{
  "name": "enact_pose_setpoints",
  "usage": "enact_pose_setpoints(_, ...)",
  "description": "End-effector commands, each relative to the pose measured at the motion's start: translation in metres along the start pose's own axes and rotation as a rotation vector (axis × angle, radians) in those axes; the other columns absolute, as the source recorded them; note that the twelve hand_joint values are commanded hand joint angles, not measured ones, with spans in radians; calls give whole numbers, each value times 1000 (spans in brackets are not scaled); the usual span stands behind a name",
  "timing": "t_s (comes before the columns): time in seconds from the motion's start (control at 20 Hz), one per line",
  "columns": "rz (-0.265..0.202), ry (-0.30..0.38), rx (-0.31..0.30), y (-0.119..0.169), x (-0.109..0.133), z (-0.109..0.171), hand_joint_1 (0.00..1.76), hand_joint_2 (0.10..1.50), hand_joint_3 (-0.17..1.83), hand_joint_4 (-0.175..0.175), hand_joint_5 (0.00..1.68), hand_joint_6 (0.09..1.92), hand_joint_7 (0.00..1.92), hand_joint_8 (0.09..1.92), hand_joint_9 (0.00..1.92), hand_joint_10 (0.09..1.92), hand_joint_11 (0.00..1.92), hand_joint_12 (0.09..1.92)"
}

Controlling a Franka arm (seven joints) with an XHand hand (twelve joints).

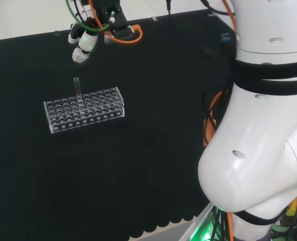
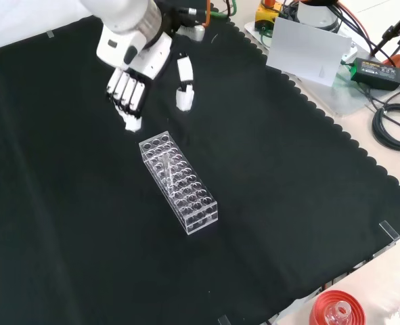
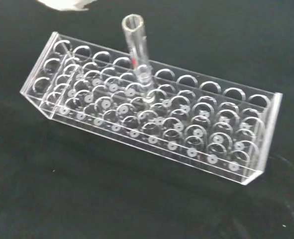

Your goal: Pick up the test tube.

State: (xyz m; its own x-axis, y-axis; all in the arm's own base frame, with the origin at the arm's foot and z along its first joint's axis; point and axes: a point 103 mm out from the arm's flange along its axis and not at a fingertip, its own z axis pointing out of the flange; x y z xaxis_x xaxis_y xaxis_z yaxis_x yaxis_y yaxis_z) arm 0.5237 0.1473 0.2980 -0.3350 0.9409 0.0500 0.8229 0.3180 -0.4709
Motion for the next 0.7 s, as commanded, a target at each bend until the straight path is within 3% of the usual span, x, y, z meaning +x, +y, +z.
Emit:
enact_pose_setpoints(0.05,-19,-40,60,22,13,14,742,801,358,-84,261,87,237,782,132,967,0,1368)
enact_pose_setpoints(0.7,9,-65,149,50,4,49,751,798,370,-85,269,87,243,788,152,970,0,1379)
